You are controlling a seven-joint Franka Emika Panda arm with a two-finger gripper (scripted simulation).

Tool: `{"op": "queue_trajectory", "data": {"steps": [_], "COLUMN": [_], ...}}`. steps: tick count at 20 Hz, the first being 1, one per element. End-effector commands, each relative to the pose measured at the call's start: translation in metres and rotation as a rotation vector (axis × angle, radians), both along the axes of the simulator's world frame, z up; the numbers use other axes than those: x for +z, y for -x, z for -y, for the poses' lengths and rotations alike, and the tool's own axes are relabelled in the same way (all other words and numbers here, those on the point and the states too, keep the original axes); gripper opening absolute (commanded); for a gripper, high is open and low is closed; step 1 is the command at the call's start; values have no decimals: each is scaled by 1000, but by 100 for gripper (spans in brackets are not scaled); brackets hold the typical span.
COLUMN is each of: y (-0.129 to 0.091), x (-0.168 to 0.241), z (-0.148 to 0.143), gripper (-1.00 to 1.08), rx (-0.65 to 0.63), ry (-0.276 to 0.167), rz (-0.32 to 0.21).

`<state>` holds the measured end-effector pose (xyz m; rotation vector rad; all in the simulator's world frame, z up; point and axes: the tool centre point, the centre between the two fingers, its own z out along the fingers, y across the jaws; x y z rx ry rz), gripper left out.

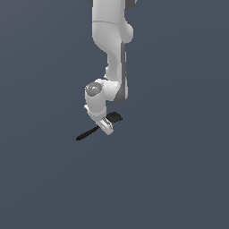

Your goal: Pick up the object and move it to a goal position.

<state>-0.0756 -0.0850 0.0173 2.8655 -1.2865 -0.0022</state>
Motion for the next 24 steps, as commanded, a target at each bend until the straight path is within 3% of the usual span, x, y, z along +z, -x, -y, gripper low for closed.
{"op": "queue_trajectory", "data": {"steps": [1,14,24], "y": [-1,-2,-15], "x": [0,7,63], "z": [0,4,26], "gripper": [-100,-100,-100], "rx": [1,-2,-3], "ry": [0,0,1], "rz": [1,1,1]}}
